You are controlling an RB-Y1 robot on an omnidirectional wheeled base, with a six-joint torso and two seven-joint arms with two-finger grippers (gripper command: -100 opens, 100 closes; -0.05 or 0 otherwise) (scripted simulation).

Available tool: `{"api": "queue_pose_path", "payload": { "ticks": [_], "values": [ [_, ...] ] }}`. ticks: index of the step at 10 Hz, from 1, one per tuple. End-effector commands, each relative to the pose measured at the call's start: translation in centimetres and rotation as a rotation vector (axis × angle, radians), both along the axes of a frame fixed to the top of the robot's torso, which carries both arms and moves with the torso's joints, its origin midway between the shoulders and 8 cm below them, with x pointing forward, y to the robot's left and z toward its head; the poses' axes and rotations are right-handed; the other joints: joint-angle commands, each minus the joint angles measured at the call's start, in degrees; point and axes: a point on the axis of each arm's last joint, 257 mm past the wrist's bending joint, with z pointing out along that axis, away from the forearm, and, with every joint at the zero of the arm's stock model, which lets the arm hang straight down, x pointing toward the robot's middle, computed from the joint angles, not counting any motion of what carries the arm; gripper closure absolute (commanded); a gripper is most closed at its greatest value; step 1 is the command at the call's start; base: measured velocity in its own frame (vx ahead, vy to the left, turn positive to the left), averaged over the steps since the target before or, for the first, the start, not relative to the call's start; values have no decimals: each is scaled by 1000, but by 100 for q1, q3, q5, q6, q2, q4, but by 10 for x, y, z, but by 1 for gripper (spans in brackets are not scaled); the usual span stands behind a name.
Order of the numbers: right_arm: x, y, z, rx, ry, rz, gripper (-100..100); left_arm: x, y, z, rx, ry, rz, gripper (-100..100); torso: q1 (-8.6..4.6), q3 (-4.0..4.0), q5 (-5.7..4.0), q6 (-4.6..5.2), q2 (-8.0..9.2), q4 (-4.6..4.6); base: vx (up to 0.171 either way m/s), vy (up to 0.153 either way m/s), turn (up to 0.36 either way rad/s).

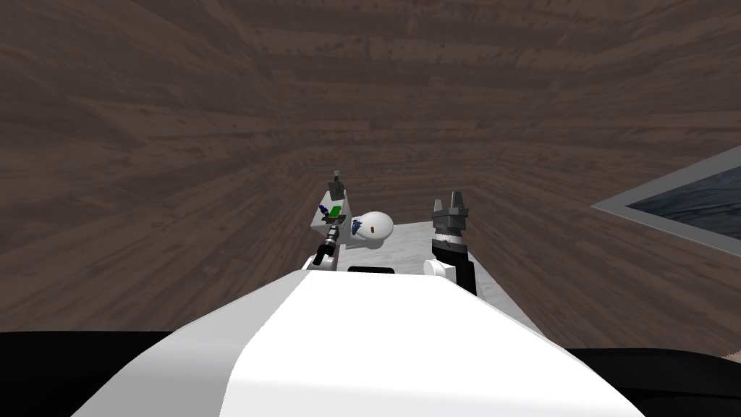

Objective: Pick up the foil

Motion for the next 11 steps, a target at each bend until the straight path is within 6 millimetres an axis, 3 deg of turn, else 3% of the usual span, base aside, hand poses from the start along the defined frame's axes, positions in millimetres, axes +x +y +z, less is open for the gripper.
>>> {"api": "queue_pose_path", "payload": {
  "ticks": [1,2,3,4,8,9,10,11],
  "values": [
    [0,0,0,0,0,0,0,0,0,0,0,0,0,-100,0,0,0,0,0,0,-17,36,-23],
    [0,0,0,0,0,0,0,0,-2,0,-7,-2,-1,0,-14,-6,-3,-2,-10,-2,-4,7,3],
    [0,0,0,0,0,0,0,0,-2,0,-6,-2,-1,-100,-25,-10,-6,-2,-17,-4,0,0,0],
    [0,0,0,0,0,0,0,0,-2,0,-6,-2,-1,100,-29,-11,-7,-2,-19,-4,0,0,0],
    [0,0,0,0,0,0,0,0,-2,0,-6,-2,-1,100,-31,-13,-7,-2,-21,-5,0,0,0],
    [0,0,0,0,0,0,0,0,-2,0,-6,-2,-1,0,-31,-13,-7,-2,-21,-5,0,0,0],
    [0,0,0,0,0,0,0,-2,22,2,77,8,14,-100,-31,-13,-8,-2,-22,-5,30,-64,138],
    [0,0,0,0,0,0,0,-4,33,2,117,14,20,-100,-50,-17,-11,-5,-31,-7,47,-121,158]
  ]
}}
